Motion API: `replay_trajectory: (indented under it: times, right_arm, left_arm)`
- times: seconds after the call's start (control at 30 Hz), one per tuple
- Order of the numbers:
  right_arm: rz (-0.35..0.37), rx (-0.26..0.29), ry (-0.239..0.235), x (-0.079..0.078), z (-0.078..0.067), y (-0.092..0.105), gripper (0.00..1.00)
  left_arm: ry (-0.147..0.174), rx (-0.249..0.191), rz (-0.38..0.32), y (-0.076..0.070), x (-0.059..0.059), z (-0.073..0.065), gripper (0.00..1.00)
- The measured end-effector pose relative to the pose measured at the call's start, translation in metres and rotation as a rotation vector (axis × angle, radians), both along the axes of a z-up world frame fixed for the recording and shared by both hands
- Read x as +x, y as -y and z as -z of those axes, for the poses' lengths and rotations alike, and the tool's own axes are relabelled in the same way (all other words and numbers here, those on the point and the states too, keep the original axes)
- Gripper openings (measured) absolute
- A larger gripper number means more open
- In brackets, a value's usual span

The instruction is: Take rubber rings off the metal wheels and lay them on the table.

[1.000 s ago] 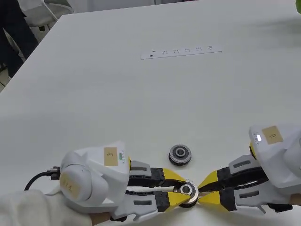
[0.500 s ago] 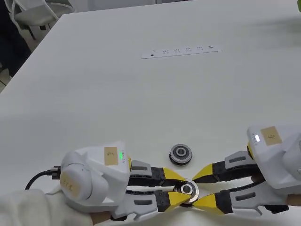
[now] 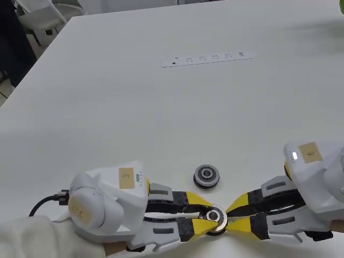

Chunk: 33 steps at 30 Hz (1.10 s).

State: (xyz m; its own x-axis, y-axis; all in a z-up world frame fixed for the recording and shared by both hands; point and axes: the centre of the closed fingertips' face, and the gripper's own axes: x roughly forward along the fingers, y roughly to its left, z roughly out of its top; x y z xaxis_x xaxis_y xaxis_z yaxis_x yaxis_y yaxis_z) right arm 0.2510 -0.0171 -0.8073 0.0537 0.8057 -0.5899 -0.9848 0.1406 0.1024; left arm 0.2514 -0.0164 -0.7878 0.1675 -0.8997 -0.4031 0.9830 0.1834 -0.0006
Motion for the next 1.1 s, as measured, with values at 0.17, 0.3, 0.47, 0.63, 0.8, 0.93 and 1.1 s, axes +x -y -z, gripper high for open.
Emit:
replay_trajectory:
  times: [0.17, 0.3, 0.47, 0.63, 0.8, 0.93, 1.1]
  right_arm:
    - [0.031, -0.005, 0.052, 0.011, -0.001, 0.003, 0.00]
    - [0.023, -0.001, 0.043, 0.007, -0.002, 0.007, 0.00]
    - [0.001, 0.017, 0.049, 0.007, -0.008, 0.008, 0.05]
    - [-0.026, 0.017, 0.029, 0.000, -0.006, 0.002, 0.18]
    - [-0.046, 0.033, 0.067, 0.001, -0.006, -0.008, 0.23]
    - [-0.063, 0.034, 0.072, -0.001, -0.003, -0.013, 0.22]
    - [-0.053, 0.030, 0.054, 0.001, -0.002, -0.012, 0.20]
  left_arm:
    - [-0.005, -0.002, 0.006, 0.001, -0.002, -0.001, 0.14]
    - [-0.002, -0.001, 0.017, 0.002, -0.003, 0.000, 0.14]
    - [-0.003, -0.007, 0.023, 0.002, -0.002, 0.000, 0.14]
    - [-0.003, -0.009, 0.020, 0.001, -0.001, 0.000, 0.14]
    - [-0.004, -0.010, 0.017, 0.000, 0.000, 0.001, 0.14]
    - [-0.005, -0.012, 0.015, -0.001, 0.001, 0.002, 0.14]
    - [-0.008, -0.015, 0.008, -0.003, 0.002, 0.002, 0.14]
